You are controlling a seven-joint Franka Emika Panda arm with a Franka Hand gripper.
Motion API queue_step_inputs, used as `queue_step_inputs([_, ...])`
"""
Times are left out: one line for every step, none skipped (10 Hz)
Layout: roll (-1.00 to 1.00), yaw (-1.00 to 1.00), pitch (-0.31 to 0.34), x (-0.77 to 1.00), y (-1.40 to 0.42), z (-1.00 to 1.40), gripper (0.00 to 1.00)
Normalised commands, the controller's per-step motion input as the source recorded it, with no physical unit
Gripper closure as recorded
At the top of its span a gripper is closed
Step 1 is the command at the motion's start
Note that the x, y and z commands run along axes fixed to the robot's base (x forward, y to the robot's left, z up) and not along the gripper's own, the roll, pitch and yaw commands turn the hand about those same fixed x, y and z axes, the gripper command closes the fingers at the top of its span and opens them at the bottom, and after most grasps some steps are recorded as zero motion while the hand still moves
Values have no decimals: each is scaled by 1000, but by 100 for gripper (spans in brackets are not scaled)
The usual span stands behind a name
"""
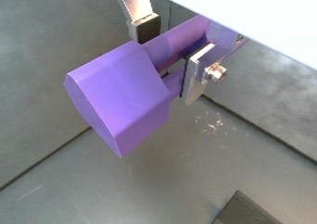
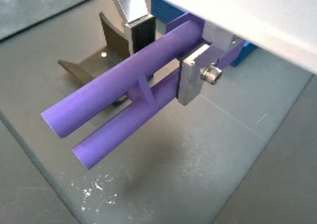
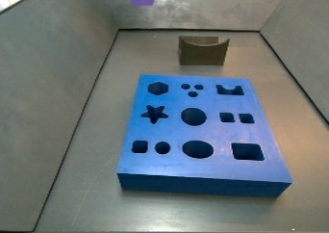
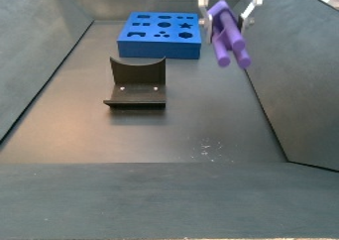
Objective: Pick up the 3 prong object. Move up. Rotate the 3 prong object. Place the 3 prong object on the fixture. Regrasp the 3 prong object. Move to above the board. Insert the 3 prong object.
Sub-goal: Place the 3 prong object on the fixture.
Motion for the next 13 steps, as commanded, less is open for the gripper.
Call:
queue_step_inputs([-142, -19, 51, 1, -2, 311, 100])
queue_step_inputs([-147, -21, 56, 3, -1, 190, 100])
queue_step_inputs([-298, 170, -154, 1000, -310, 22, 100])
queue_step_inputs([-273, 156, -143, 1000, -303, -2, 100])
queue_step_inputs([-180, 115, -93, 1000, -259, -8, 100])
queue_step_inputs([-131, 86, -55, 1000, -245, -8, 100])
queue_step_inputs([-96, 64, -25, 1000, -227, -7, 100])
queue_step_inputs([-77, 46, -2, 1000, -202, -9, 100])
queue_step_inputs([-50, 33, 27, 1000, -179, -13, 100])
queue_step_inputs([-28, 29, 44, 1000, -161, -12, 100])
queue_step_inputs([-5, 26, 63, 1000, -139, -12, 100])
queue_step_inputs([15, 26, 80, 1000, -124, -12, 100])
queue_step_inputs([40, 25, 100, 1000, -102, -12, 100])
